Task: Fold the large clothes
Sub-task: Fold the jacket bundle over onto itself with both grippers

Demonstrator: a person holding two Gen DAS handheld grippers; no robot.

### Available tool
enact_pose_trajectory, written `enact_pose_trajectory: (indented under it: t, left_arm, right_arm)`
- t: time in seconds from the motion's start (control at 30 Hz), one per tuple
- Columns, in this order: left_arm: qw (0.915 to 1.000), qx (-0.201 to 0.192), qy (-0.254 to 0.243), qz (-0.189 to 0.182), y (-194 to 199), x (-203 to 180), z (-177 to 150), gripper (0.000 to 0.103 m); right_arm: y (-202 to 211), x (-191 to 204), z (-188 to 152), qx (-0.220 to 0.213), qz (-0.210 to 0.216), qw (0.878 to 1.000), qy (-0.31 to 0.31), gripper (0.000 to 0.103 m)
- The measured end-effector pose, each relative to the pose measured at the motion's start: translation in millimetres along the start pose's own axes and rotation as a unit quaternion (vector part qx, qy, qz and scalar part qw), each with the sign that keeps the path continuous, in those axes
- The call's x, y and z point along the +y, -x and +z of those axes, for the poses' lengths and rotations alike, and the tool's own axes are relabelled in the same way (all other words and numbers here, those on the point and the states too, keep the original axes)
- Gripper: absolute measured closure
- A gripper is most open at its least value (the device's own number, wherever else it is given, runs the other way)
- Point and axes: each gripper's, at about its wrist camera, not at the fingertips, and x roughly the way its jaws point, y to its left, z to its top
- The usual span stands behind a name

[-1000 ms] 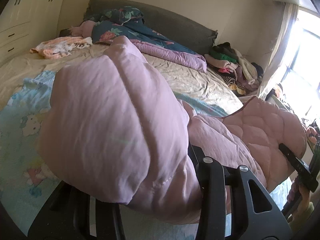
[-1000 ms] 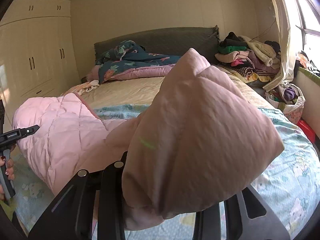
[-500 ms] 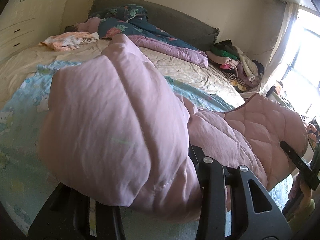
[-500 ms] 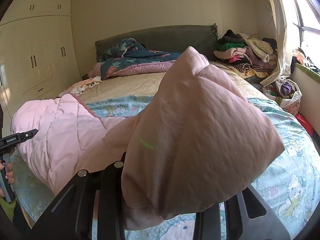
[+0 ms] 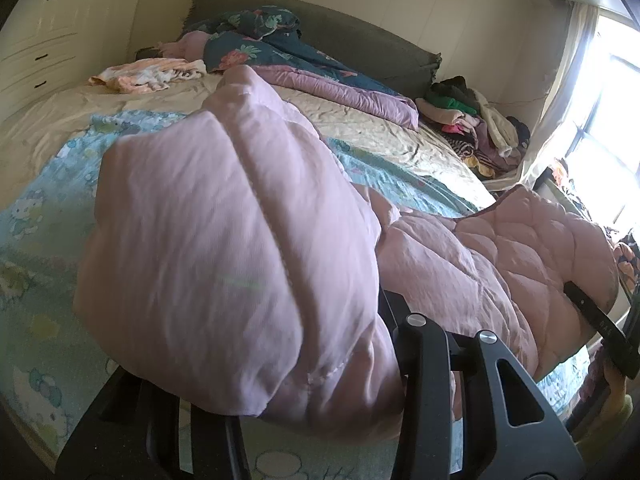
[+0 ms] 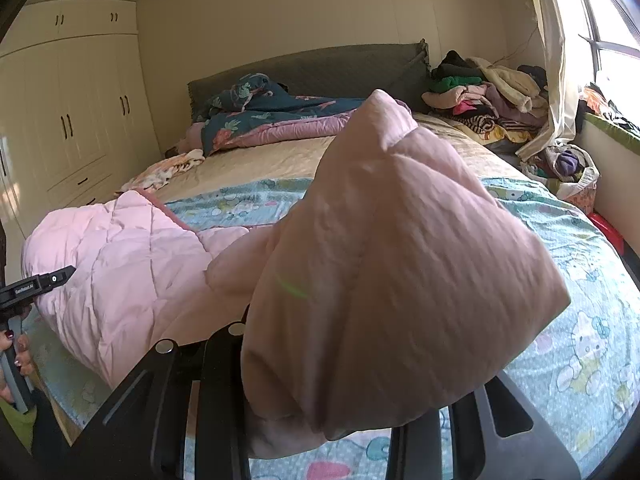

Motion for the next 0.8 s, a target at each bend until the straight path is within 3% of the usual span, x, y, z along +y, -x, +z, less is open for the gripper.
enact_pose_trajectory:
  t: [0.43,0.8]
  left_arm:
    - [0.9997,0.021,0.006,0.013,8.2,14.2,-28.6,0.068]
    - [0.9981,0.049,0.021,0.031,-16.3,26.0,-38.3,0.057]
  right_arm:
    - [20.0,-3.6,-26.3,0.012,0.001,1.000,-0.018,0.072]
    - [-19.3,-25.8,-52.1,0.092,-0.022,0.992,-0.088,0.060]
